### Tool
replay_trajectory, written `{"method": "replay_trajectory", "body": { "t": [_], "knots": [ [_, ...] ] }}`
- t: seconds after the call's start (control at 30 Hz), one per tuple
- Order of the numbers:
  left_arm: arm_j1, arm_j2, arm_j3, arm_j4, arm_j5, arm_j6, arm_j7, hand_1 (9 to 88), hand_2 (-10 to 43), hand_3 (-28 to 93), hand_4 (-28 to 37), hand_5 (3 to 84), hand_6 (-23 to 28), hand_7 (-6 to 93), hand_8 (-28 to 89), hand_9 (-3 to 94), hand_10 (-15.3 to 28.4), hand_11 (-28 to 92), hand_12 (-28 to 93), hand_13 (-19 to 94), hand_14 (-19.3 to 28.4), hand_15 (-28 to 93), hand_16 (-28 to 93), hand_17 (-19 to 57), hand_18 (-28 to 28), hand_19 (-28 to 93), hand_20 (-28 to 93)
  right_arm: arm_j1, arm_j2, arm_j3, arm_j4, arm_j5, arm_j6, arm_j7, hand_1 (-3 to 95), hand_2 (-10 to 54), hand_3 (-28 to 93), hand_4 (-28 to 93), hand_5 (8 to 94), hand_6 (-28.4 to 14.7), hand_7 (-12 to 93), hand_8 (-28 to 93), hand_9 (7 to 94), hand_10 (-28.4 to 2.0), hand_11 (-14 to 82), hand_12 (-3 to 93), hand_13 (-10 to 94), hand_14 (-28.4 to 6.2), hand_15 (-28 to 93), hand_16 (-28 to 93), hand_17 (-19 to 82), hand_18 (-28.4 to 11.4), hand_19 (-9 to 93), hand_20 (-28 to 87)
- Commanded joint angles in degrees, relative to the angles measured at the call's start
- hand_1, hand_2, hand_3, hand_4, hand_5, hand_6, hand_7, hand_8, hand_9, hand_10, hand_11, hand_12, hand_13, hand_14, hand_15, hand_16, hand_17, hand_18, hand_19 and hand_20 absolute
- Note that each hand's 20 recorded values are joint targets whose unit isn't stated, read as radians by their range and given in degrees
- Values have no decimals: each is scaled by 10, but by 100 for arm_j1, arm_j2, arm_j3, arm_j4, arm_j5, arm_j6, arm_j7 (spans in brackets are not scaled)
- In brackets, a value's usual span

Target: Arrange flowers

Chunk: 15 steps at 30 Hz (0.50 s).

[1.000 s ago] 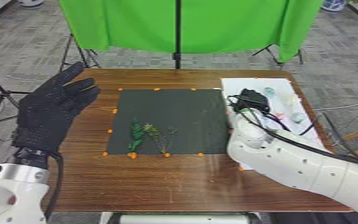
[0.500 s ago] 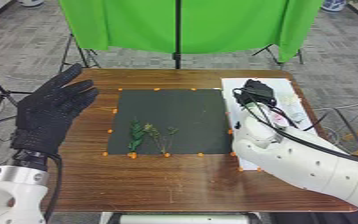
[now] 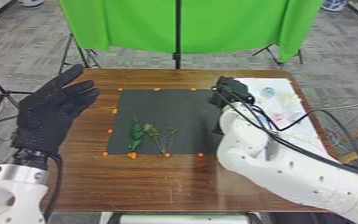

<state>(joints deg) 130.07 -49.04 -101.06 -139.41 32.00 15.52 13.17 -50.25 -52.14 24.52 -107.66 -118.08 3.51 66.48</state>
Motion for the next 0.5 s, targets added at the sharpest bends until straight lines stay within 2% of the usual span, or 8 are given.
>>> {"method": "replay_trajectory", "body": {
  "t": [0.03,0.2,0.4,0.5],
  "knots": [
    [-85,-62,53,56,49,-27,-175,245,69,792,-202,372,98,162,-105,341,218,298,116,231,284,510,-88,-105,242,549,164,-462,-316,-156,-196,-70,-192,-7,546,-95,745,-231,902,-54,197,192,937,-108,422,179,911,-65,640,199,410,-218,932,23],
    [-41,-36,29,51,41,-30,-153,245,68,792,-202,372,98,163,-105,341,218,298,116,231,283,511,-87,-105,242,548,164,-552,-398,-372,-130,-97,-254,54,547,-95,743,-231,901,-53,197,194,937,-108,424,178,912,-64,640,196,410,-217,932,23],
    [-95,-6,47,77,47,-84,-146,245,68,793,-202,372,99,162,-106,342,218,297,116,230,283,510,-88,-105,242,549,164,-558,-524,-534,15,7,-339,85,547,-95,737,-229,903,-51,193,182,937,-106,423,178,913,-61,639,195,415,-214,932,19],
    [-169,-8,67,104,43,-91,-203,246,69,792,-202,372,98,163,-105,342,218,297,115,231,283,510,-87,-105,242,549,164,-508,-565,-609,94,66,-411,86,546,-95,728,-230,904,-47,193,166,937,-98,424,178,915,-58,636,193,417,-211,932,15]
  ]
}}
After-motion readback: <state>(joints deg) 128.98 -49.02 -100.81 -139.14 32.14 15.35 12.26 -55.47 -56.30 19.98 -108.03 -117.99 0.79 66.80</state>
